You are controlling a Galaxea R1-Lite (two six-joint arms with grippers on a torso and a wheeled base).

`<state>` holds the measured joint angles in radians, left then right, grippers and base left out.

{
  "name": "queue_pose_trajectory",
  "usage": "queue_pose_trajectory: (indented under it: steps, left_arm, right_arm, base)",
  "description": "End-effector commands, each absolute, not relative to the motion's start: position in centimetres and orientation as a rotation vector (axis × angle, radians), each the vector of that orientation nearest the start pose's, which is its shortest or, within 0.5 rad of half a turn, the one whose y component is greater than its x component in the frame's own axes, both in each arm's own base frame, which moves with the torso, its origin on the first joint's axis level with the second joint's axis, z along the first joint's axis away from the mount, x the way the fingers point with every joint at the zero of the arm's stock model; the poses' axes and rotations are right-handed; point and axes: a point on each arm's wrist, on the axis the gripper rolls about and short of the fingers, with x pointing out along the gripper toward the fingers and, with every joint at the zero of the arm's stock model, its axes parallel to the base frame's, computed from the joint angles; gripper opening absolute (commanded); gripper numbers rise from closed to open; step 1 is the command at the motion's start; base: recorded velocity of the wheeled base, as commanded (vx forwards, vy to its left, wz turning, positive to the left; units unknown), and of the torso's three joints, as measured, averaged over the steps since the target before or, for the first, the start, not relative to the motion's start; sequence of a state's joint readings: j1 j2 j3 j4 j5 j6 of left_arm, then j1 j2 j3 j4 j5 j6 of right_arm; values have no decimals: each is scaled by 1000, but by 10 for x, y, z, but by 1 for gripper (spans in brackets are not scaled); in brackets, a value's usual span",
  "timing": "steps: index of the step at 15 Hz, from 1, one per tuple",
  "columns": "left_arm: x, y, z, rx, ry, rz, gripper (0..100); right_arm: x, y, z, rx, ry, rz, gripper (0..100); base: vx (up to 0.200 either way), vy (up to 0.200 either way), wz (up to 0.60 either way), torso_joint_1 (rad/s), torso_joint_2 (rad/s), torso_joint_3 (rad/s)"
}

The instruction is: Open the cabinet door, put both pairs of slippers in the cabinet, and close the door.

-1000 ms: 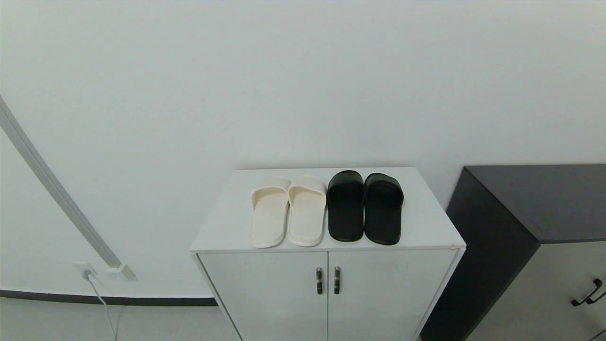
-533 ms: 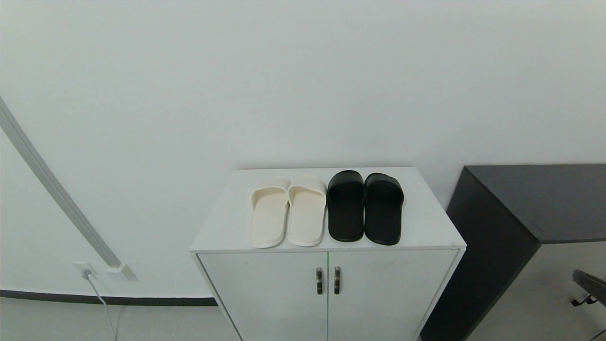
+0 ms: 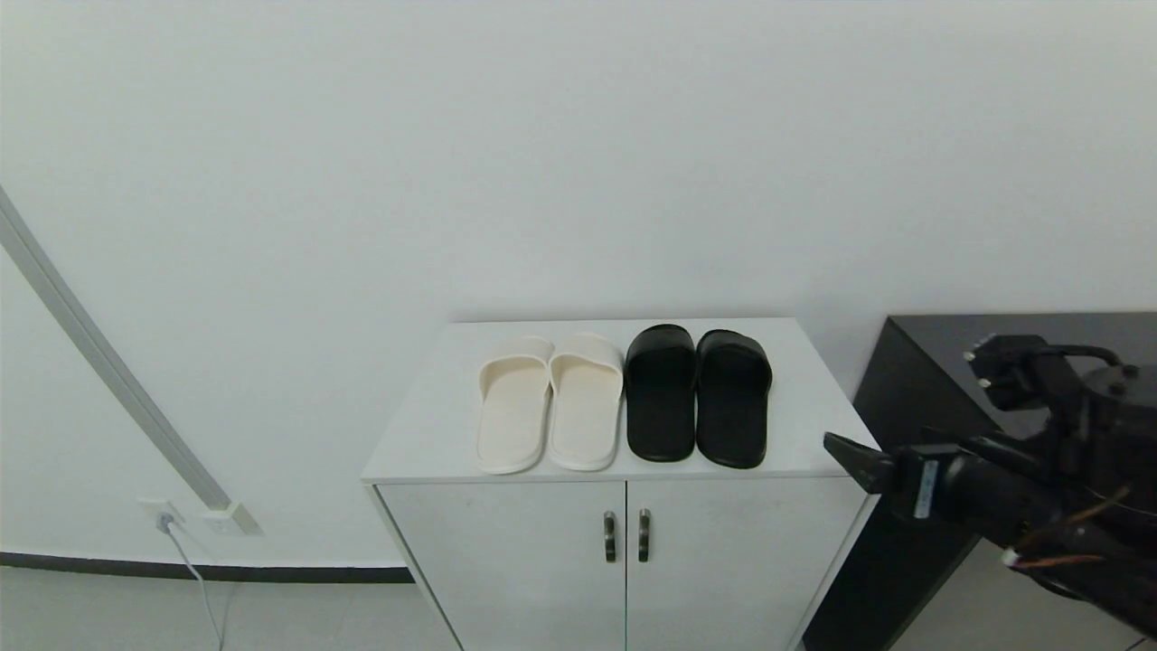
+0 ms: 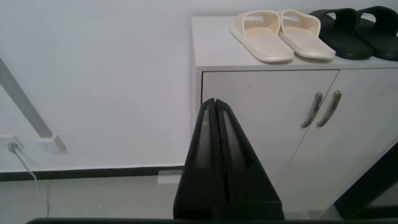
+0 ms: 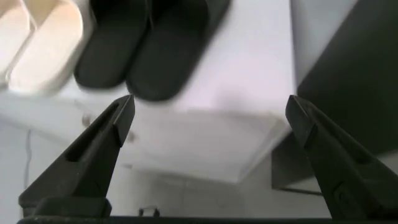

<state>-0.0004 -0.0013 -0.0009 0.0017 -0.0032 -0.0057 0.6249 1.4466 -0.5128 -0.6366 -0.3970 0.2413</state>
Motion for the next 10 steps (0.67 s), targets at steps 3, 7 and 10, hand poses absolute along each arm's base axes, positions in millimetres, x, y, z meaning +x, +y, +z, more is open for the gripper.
queue_pose_trajectory:
  steps: [3,7,10]
  left_arm:
    - [-23,0,75,-6,2,-3,0]
    - [-23,0,76,-6,0,-3,0]
    - [-23,0,76,-6,2,-3,0]
  right_arm:
    - [237,206,164,55,266,131,100]
    - [272,257,145,13,242,59,100]
    - [306,273,130,20,233,14,100]
  base:
    - [0,0,0,0,0,0]
    - [0,0,0,0,0,0]
    - [0,0,0,0,0,0]
